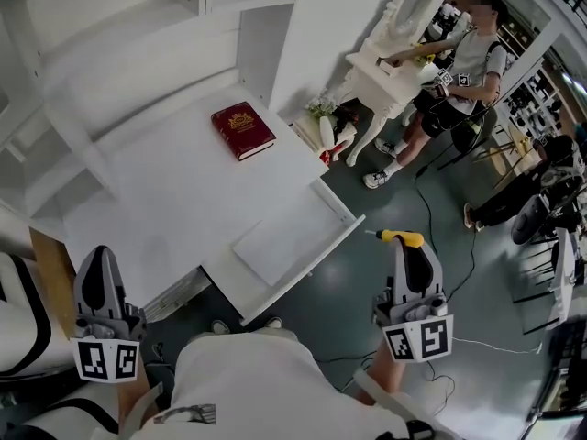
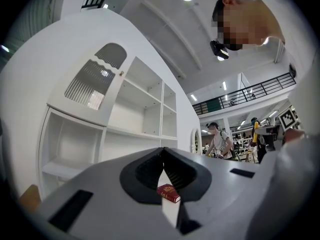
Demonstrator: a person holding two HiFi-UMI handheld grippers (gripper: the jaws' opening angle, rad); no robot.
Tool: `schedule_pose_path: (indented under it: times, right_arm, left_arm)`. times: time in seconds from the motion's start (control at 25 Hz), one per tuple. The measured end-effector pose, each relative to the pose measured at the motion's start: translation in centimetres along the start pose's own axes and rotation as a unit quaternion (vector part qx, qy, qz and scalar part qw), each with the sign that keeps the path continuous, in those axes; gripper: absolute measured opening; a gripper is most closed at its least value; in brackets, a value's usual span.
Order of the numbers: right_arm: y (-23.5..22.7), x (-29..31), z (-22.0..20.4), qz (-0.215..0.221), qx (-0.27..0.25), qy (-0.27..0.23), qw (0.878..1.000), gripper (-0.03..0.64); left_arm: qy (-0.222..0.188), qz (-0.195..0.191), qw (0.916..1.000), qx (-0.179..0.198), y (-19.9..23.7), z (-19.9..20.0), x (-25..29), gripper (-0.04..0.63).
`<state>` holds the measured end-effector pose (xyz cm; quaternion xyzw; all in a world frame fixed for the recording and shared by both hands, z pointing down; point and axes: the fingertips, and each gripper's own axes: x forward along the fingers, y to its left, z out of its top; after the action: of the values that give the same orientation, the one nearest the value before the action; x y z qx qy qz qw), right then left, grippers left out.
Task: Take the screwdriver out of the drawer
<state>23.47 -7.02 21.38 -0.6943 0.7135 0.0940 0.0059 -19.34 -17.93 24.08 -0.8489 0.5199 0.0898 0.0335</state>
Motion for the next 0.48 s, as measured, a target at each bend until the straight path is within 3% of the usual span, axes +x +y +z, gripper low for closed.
schedule_pose_path:
  times: [0.48]
  right_arm:
    - [5.1, 2.5, -0.2, 0.031, 0.008, 0.006, 0.999, 0.081]
  left_arm:
    - [-0.002, -0.023, 0.9996, -0.018, 0.9, -0.5, 0.1, 0.015]
